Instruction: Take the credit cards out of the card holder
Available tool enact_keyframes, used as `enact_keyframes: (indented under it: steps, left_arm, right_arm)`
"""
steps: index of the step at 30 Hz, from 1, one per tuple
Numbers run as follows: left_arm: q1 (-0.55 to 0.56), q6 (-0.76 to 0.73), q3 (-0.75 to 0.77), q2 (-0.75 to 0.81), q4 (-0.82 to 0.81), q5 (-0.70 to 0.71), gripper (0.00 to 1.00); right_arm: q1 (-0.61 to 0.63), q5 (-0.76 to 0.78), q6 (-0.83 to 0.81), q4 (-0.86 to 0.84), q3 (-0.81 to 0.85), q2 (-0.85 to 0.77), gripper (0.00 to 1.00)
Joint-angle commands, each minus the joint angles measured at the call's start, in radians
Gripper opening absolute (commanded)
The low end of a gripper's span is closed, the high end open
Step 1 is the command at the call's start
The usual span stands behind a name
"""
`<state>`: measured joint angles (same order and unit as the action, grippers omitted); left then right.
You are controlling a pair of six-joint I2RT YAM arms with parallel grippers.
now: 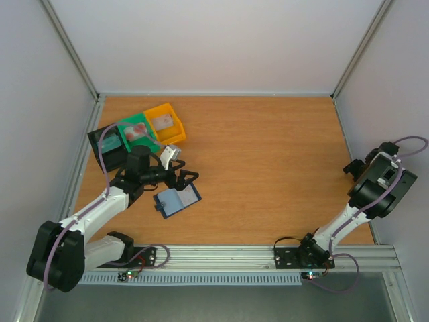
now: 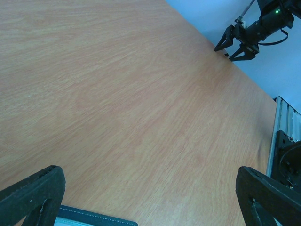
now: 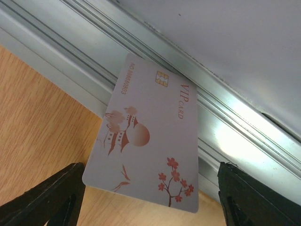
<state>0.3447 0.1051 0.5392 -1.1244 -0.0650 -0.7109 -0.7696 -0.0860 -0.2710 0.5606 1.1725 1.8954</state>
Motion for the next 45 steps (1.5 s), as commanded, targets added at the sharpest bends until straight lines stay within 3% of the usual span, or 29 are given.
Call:
enact_keyframes:
  steps: [1,9,13,17,23,32,36,45]
  left_arm:
    - [0.004,0.004,-0.017,0.009,-0.053,-0.015,0.99]
    - [0.002,0.005,-0.027,0.012,-0.076,-0.028,0.99]
    - [0.003,0.008,-0.030,0.016,-0.075,-0.033,0.99]
    - [0.002,0.007,-0.030,0.013,-0.079,-0.033,0.99]
    - [0.002,0.005,-0.029,0.008,-0.085,-0.029,0.99]
    - [0.000,0.008,-0.033,0.008,-0.088,-0.025,0.99]
    - [-0.001,0.008,-0.033,0.011,-0.086,-0.020,0.99]
    - [-0.003,0.013,-0.035,0.022,-0.082,-0.013,0.99]
  right_arm:
    - [-0.019,0.319,0.052,-0.010,0.017,0.025,0.80]
    - [0.095,0.550,0.008,0.062,0.019,0.007,0.93]
    - [0.119,0.651,-0.010,0.104,0.071,0.048,0.92]
    - [0.133,0.632,-0.059,0.092,0.102,0.061,0.80]
    - [0.161,0.552,-0.124,0.075,0.125,0.093,0.71]
    - [0.161,0.508,-0.165,0.060,0.145,0.117,0.35]
    - [0.162,0.507,-0.175,0.063,0.156,0.123,0.02]
    - [0.224,0.562,-0.188,0.093,0.171,-0.033,0.01]
